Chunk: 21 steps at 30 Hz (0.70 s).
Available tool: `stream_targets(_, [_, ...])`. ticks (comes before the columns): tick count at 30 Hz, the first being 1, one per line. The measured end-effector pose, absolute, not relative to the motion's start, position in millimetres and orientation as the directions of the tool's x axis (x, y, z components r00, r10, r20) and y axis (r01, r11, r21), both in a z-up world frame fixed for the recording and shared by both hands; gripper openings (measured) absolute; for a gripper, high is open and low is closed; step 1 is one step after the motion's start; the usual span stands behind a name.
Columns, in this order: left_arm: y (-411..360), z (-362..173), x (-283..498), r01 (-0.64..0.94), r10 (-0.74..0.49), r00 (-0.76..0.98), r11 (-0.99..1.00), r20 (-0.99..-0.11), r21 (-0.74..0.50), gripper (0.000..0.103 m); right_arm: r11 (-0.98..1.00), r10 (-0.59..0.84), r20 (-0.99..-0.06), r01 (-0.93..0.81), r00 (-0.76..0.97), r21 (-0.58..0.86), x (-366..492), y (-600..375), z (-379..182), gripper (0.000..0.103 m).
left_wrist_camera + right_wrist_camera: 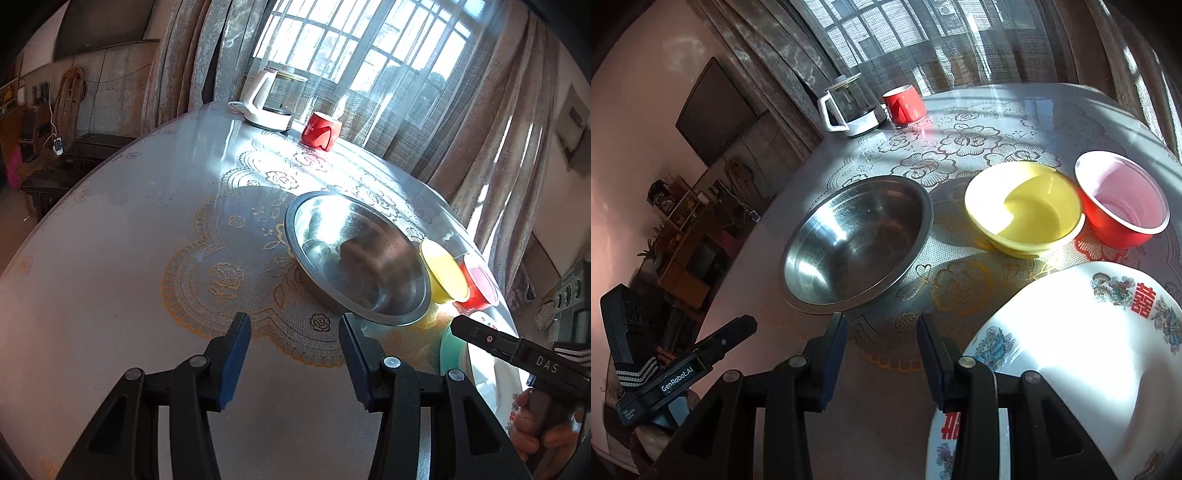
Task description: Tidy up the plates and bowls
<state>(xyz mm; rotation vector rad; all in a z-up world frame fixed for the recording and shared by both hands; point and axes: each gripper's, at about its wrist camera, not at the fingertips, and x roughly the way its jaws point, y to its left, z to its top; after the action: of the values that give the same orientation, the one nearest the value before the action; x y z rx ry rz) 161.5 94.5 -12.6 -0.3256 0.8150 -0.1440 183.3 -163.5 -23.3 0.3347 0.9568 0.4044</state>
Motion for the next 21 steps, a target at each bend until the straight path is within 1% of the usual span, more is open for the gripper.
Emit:
stream_targets(9, [94,-8,196,-0.006,-0.276,0.69,0.923,-0.669,-0.386,0.05,0.879,0.456,-0.735,-0.127,0.501,0.459,212,-163,-27,0.041])
stream_targets(18, [92,-14,225,-0.018,-0.282,0.677,0.917,-0.68,-0.398,0.049,0.891,0.425,-0.774,-0.065,0.469,0.45,241,-153,-40,0.041])
stream_targets(21, [89,-20,232,-0.018,-0.274,0.667,0.924,-0.693,-0.383,0.048,0.894,0.419,-0.784,-0.059,0.458,0.443,247,-150,-43,0.041])
